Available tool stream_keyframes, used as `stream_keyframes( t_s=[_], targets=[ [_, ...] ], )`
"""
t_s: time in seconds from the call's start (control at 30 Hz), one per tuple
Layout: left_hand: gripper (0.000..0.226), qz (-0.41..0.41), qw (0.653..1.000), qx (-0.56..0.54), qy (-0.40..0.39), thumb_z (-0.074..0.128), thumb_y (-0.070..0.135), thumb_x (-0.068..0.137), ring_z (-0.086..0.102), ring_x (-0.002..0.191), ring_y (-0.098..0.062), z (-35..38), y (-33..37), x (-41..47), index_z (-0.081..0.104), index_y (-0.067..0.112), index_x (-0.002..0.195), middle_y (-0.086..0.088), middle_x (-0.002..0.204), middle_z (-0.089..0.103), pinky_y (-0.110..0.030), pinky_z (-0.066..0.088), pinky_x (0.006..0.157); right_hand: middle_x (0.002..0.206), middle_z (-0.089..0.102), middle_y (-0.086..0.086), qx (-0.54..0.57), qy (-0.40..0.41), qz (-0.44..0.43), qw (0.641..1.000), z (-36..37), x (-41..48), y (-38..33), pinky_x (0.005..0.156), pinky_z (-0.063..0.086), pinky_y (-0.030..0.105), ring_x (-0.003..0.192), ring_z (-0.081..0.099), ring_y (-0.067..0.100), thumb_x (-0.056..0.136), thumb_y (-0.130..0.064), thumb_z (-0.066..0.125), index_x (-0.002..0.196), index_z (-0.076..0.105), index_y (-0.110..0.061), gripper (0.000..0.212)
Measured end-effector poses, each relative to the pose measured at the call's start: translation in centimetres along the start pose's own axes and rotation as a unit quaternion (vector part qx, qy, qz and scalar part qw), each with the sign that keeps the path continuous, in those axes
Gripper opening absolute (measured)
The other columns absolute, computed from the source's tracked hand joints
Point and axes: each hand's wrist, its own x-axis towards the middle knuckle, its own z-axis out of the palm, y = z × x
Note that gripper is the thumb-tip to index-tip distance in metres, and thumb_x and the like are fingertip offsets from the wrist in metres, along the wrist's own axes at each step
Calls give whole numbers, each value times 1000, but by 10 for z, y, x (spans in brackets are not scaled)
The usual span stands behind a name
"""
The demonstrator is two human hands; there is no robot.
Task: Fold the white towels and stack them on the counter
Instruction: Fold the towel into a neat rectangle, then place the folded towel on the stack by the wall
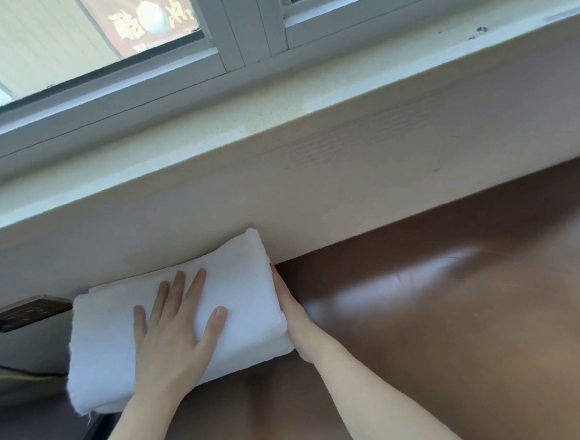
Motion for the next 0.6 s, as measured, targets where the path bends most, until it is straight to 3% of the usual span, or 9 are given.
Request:
stream_keyframes(
  t_s=[0.13,0.27,0.33,0.4,0.5,0.6],
  targets=[
    [80,-2,1000,8,-3,-3,81,84,5,153,-17,2,0,2,6,46,156,7,166,12,-53,4,122,144,35,-26,-10,12,61,998,-4,-10,-8,97,31,23,138,33,6,88,-81,19,149,23,-56,66],
    [79,1,1000,5,-10,-3,81,84,4,153,-16,-1,-4,2,4,47,156,8,167,10,-53,3,122,160,23,-15,-50,39,92,994,-9,-20,-7,115,17,31,149,19,11,95,-74,19,155,18,-44,67],
    [79,1,1000,1,-14,-2,80,84,3,154,-16,-3,-4,1,4,47,156,8,167,10,-53,3,122,161,22,-16,-27,57,74,995,-10,-24,-2,122,12,37,149,18,9,91,-77,22,152,22,-48,67],
    [81,-1,1000,-4,-17,-4,79,83,2,154,-17,-7,-1,0,5,45,156,7,167,9,-52,2,122,160,20,-20,-15,74,34,997,-10,-34,-4,123,12,41,149,18,8,88,-80,26,150,24,-52,68],
    [82,11,999,-34,5,-4,77,83,3,154,-20,-11,16,1,9,42,157,5,167,11,-49,2,123,160,22,-18,-28,91,-12,995,-21,-57,-12,123,17,38,148,23,10,100,-64,24,153,24,-42,58],
    [81,73,996,-52,5,-3,76,85,3,153,-20,-12,49,3,13,41,157,4,167,11,-44,0,124,160,24,-17,-88,130,-25,987,-39,-84,-14,123,18,38,146,25,5,98,-65,30,154,27,-37,63]
  ],
)
